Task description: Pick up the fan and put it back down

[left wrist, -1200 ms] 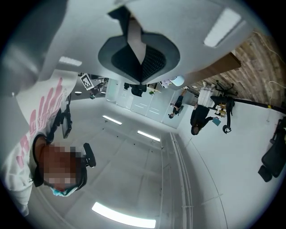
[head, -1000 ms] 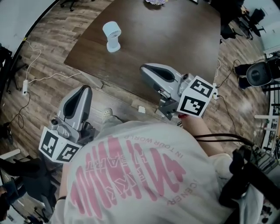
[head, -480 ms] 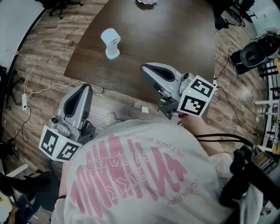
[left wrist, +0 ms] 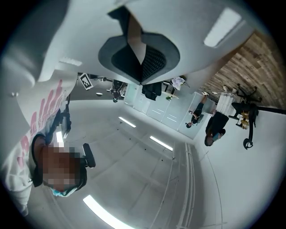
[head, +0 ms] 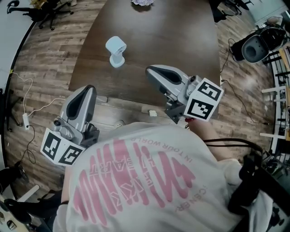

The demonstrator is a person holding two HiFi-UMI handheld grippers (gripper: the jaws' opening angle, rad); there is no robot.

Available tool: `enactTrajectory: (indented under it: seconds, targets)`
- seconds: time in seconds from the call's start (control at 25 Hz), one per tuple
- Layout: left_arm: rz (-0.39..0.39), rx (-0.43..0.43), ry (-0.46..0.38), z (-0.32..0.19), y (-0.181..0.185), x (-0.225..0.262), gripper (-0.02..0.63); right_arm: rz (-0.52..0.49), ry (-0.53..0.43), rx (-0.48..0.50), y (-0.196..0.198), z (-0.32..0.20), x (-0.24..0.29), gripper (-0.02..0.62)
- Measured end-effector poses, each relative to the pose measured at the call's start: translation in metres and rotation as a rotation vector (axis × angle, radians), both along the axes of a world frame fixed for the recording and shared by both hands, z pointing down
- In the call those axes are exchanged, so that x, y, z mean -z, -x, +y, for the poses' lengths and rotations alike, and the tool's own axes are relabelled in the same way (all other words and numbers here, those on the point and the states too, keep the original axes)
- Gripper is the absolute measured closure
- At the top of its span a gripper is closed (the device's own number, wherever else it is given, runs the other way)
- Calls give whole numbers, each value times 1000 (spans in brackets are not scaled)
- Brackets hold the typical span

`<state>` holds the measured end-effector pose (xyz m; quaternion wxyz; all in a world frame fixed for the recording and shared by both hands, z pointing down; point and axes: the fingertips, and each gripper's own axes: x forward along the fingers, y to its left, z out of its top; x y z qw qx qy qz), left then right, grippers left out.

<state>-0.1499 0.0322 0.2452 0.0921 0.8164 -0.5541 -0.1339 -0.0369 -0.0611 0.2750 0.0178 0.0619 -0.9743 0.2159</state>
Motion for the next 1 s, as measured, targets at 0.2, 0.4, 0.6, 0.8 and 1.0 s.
enactTrajectory:
  seconds: [0.2, 0.4, 0.6, 0.8, 1.0]
  targets:
    - [2, -53, 1, -8, 18, -1, 586, 2, -1, -49, 14, -2, 1, 589]
    - [9, -99, 18, -17, 35, -4, 586, -8, -2, -107, 27, -6, 1, 589]
    - [-4, -141, 42, -28, 48, -12, 586, -22, -3, -163, 37, -7, -1, 589]
    - [-46, -171, 69, -38, 53, -25, 586, -13, 20, -214, 38, -9, -9, 589]
    - [-51, -179, 95, -41, 57, -43, 586, 1, 34, -243, 40, -3, -16, 589]
